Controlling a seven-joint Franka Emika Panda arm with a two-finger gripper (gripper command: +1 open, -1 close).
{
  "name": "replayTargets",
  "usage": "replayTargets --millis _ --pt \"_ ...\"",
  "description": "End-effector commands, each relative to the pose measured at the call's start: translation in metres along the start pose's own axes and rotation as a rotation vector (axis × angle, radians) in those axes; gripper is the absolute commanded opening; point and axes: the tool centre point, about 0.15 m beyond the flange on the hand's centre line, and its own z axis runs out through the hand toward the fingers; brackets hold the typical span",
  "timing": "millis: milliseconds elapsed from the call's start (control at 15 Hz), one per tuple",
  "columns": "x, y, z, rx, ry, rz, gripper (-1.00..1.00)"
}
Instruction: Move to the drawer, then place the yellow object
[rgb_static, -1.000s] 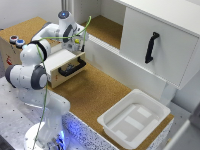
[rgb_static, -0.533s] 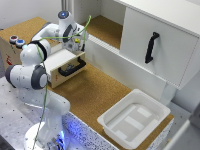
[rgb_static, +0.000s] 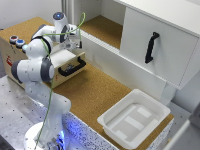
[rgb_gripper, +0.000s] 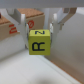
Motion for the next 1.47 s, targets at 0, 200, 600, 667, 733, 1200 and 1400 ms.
replayTargets --millis 0,200,600,667,733,1200,1400 --pt "-0.049 -0.023 0.0 0.268 -0.062 -0.154 -1.0" --pt "-0.073 -0.057 0.009 0.378 -0.078 -0.27 -1.0" --pt "-0.07 -0.085 0.034 0.372 -0.118 -0.427 -1.0" --pt "-0.07 -0.082 0.04 0.357 -0.136 -0.431 -1.0" --pt "-0.071 -0.081 0.043 0.353 -0.14 -0.44 -1.0" --pt "-0.069 -0.075 0.029 0.291 -0.109 -0.441 1.0" --pt "-0.066 -0.073 0.018 0.27 -0.095 -0.414 1.0"
